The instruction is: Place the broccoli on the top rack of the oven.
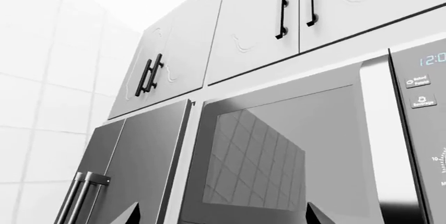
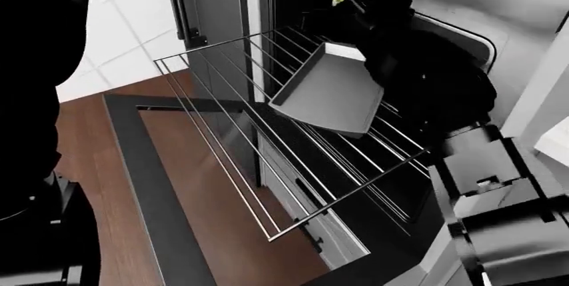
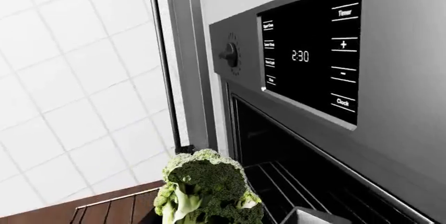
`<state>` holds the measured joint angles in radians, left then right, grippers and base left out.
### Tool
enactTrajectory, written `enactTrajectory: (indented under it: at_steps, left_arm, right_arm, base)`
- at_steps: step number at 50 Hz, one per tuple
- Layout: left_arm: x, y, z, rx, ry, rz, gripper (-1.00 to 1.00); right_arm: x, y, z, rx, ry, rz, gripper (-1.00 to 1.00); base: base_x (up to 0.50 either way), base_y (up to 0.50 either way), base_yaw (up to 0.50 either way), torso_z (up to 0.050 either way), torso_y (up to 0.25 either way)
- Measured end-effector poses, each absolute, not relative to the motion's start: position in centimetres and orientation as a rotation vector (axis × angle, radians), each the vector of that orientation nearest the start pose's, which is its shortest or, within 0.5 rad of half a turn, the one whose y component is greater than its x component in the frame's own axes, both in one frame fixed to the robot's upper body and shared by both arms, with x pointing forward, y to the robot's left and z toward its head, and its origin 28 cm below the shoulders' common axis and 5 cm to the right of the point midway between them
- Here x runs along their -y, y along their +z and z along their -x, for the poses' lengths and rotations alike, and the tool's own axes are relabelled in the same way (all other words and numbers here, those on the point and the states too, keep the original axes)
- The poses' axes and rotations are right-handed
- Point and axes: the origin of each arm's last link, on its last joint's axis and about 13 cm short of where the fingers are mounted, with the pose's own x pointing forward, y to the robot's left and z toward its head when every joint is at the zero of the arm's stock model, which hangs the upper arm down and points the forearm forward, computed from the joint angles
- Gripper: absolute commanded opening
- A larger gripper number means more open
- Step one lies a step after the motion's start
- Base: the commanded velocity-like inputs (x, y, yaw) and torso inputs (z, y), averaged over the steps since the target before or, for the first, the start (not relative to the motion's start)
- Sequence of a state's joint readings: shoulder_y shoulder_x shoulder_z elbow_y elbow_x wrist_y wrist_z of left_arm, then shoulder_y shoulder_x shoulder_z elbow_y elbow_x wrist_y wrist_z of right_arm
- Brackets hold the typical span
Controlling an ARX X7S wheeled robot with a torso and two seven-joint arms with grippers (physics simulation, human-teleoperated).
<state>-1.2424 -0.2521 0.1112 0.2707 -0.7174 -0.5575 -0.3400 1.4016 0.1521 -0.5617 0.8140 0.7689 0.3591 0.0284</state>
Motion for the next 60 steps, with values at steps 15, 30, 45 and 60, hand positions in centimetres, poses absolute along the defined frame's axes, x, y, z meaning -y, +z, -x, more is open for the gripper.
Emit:
enactTrajectory:
  at_steps: [15,30,45,60]
  left_arm:
    - [-21.0,38.8,-28.5,0.83,-0.213,0.265,1.0]
    - [-20.9,38.8,-28.4,0.835,-0.212,0.267,1.0]
    - [-21.0,38.9,-28.3,0.858,-0.238,0.262,1.0]
    - [-21.1,39.2,-27.8,0.911,-0.286,0.236,1.0]
  right_arm:
    - [8.3,25.8,-43.6,-0.071,0.273,0.053,-1.0]
    - [8.1,23.2,-43.5,-0.188,0.326,0.24,-1.0]
    - [8.1,22.5,-43.3,-0.265,0.351,0.316,-1.0]
    - [8.3,23.4,-43.4,-0.223,0.285,0.312,-1.0]
  base:
    - [0.0,0.0,0.0,0.001,0.001]
    - [0.0,0.0,0.0,0.0,0.0]
    - [0.0,0.0,0.0,0.0,0.0]
    - [0.0,0.0,0.0,0.0,-0.042]
